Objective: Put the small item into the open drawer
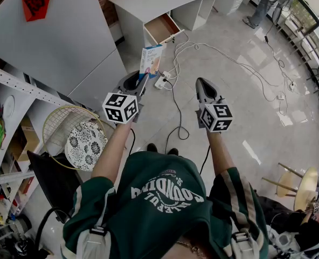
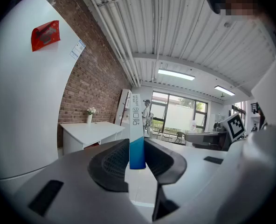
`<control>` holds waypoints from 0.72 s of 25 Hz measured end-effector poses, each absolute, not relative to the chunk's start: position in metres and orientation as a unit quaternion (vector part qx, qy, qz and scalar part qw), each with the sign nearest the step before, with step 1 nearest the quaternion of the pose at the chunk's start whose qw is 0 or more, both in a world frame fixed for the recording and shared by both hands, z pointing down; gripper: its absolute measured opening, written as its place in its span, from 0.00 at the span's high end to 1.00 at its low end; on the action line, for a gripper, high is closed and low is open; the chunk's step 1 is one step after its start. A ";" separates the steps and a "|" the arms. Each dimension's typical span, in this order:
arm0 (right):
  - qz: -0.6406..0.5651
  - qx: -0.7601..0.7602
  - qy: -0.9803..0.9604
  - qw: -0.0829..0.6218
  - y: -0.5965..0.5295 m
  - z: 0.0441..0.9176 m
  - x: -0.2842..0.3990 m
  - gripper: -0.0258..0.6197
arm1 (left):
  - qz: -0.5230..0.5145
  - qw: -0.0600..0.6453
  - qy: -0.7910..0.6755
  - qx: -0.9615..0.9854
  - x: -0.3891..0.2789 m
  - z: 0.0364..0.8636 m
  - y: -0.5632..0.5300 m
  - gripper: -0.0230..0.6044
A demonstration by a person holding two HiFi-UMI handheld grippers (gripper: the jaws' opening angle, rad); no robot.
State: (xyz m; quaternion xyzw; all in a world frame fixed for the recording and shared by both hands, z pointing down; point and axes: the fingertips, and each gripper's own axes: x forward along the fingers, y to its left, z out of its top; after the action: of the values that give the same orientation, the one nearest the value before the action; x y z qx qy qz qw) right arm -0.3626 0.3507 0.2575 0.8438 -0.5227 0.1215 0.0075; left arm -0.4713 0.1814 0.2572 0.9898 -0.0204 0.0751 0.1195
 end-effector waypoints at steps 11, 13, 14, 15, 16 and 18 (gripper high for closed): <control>0.119 0.841 -0.528 0.006 0.343 0.254 -0.370 0.92 | 0.077 0.124 -0.020 0.989 -0.472 0.260 0.179 0.80; 0.121 0.839 -0.530 0.007 0.340 0.254 -0.372 0.92 | 0.076 0.125 -0.020 0.989 -0.473 0.260 0.176 0.80; 0.122 0.839 -0.530 0.008 0.339 0.254 -0.373 0.92 | 0.076 0.126 -0.020 0.989 -0.474 0.260 0.175 0.80; 0.123 0.839 -0.530 0.009 0.339 0.254 -0.374 0.92 | 0.076 0.126 -0.020 0.989 -0.474 0.260 0.174 0.80; 0.124 0.839 -0.530 0.009 0.338 0.254 -0.375 0.92 | 0.075 0.127 -0.019 0.989 -0.475 0.259 0.173 0.80; 0.124 0.840 -0.529 0.009 0.337 0.254 -0.377 0.92 | 0.074 0.127 -0.018 0.989 -0.477 0.259 0.171 0.80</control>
State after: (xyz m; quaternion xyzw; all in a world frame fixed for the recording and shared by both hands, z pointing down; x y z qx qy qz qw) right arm -0.3768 0.3365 0.2544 0.8397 -0.5288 0.1237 0.0087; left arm -0.4768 0.1710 0.2591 0.9889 -0.0179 0.0744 0.1272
